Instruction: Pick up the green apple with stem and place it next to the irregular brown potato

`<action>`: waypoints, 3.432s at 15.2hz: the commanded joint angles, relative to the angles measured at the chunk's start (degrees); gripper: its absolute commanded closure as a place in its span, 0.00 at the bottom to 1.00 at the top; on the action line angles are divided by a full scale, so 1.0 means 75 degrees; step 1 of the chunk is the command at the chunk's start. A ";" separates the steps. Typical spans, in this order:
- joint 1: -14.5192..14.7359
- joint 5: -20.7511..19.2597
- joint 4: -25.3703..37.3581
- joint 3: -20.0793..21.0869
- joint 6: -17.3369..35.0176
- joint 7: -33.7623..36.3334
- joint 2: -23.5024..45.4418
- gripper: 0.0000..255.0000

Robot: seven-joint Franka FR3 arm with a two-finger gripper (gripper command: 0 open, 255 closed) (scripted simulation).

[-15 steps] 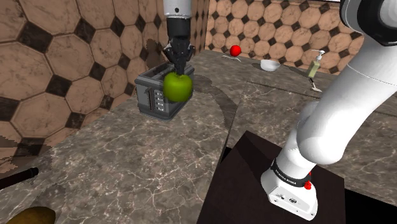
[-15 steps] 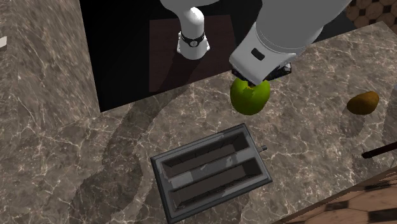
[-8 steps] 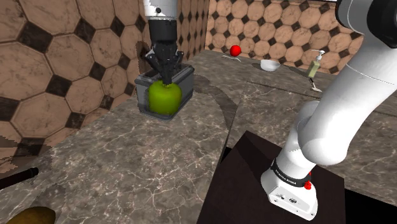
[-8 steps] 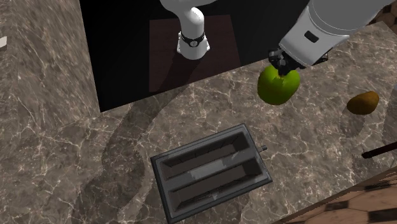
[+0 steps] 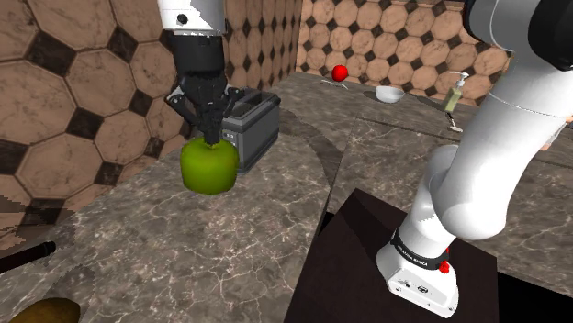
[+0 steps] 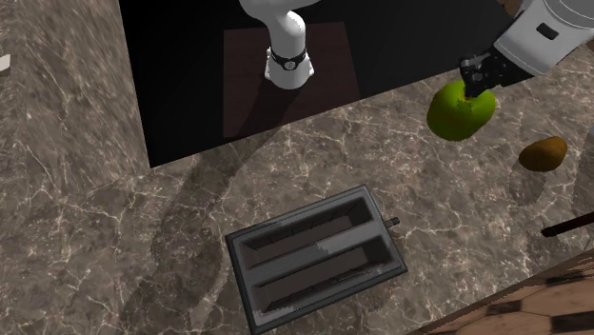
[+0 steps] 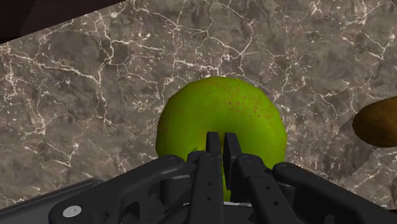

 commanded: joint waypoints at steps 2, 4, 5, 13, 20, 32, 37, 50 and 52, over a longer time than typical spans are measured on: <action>0.0279 -0.0055 0.0426 0.0311 0.0012 0.0618 0.0365 1.00; 0.0473 -0.0128 0.0738 0.0503 0.0022 0.1016 0.0647 1.00; 0.0576 -0.0175 0.0910 0.0595 0.0021 0.1216 0.0801 1.00; 0.1601 -0.0817 0.2778 0.1196 -0.0193 0.2820 0.2381 1.00; 0.1889 -0.0994 0.2763 0.1264 0.0223 0.3128 0.2776 1.00; 0.1806 -0.0965 0.1469 0.1231 0.1464 0.2987 0.2732 1.00; 0.1799 -0.0986 0.1041 0.1214 0.1949 0.2950 0.2798 1.00; 0.1817 -0.1078 0.0361 0.1166 0.2855 0.2911 0.3046 1.00; 0.1817 -0.1078 0.0361 0.1166 0.2854 0.2911 0.3046 1.00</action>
